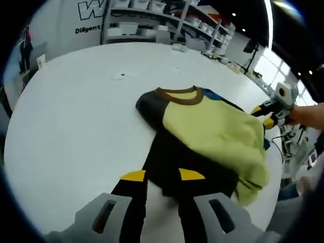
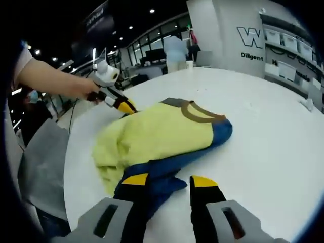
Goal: Fold the garment on the visible template until the final outline fits inside the template.
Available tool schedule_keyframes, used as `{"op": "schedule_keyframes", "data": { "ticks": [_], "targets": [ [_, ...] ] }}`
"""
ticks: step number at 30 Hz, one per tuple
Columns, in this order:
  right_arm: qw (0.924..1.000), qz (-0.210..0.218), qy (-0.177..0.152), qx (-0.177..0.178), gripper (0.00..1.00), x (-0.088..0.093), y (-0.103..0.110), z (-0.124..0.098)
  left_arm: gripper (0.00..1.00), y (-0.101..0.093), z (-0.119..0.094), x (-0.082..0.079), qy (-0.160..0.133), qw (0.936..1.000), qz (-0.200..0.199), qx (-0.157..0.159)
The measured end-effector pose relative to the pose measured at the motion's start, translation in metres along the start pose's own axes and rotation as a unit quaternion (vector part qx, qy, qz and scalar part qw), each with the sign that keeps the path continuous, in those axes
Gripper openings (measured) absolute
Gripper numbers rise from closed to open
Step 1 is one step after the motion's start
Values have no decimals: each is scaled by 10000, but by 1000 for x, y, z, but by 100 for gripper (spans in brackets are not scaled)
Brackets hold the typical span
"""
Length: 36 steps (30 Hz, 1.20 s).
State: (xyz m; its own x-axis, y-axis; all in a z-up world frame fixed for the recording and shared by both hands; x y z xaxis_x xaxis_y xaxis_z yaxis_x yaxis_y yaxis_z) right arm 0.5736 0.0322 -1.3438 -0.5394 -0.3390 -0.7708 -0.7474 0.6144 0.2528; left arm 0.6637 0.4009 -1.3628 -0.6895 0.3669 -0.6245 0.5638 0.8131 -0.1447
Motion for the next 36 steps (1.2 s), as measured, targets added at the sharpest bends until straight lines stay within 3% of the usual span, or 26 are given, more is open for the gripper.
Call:
{"op": "schedule_keyframes", "data": {
  "ticks": [4, 8, 12, 16, 20, 23, 26, 30, 32, 34, 36],
  "targets": [
    [9992, 180, -308, 194, 29, -5, 4, -10, 0, 1, -1, 4, 75, 9999, 21, -110],
    [9996, 140, -255, 21, 32, -3, 17, -11, 0, 2, -3, 7, 89, 9998, 70, -146],
    [9998, 93, 139, -133, 33, 11, 25, 1, 0, 1, -5, 11, 82, 9998, 35, -195],
    [9993, 158, 341, -83, 29, 21, 24, 11, 0, -1, -10, 12, 31, 9998, -47, -198],
    [9985, 96, 530, -24, 19, 25, 23, 17, 0, -2, -18, 16, -17, 9998, -81, -201],
    [9988, 137, 464, -24, 5, 23, 23, 14, 0, 1, -27, 21, -78, 9994, -201, -271],
    [9991, 108, 406, 8, 0, 21, 21, 6, 0, 5, -39, 30, -128, 9989, -308, -339],
    [9990, 334, 261, 115, 0, 20, 13, -4, 0, 7, -49, 40, -192, 9987, -357, -305],
    [9989, 342, 284, 147, 0, 21, 12, -6, 0, 2, -49, 39, -240, 9994, -168, -205],
    [9991, 331, 216, 156, 0, 22, 10, -7, 1, 0, -45, 34, -328, 9991, -220, -183],
    [9991, 324, 232, 132, 0, 21, 11, -6, 12, -1, -37, 26, -454, 9982, -352, -151]
  ]
}}
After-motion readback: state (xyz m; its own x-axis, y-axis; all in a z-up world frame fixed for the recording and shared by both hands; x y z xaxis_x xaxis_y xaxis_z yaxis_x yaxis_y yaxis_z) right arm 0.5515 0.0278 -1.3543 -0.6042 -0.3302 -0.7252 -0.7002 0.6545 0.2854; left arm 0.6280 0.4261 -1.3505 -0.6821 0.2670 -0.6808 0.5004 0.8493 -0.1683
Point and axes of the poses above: the point that each gripper's makers call its tool centre point, and the gripper's own axes: z roughly forward along the fingers, y roughly to its left, x roughly out of its underside, the point moved 10 cm from there along -z, roughly backward along the fingers, and after that the axes turned 6 degrees about -x, right-handed, at the moved point
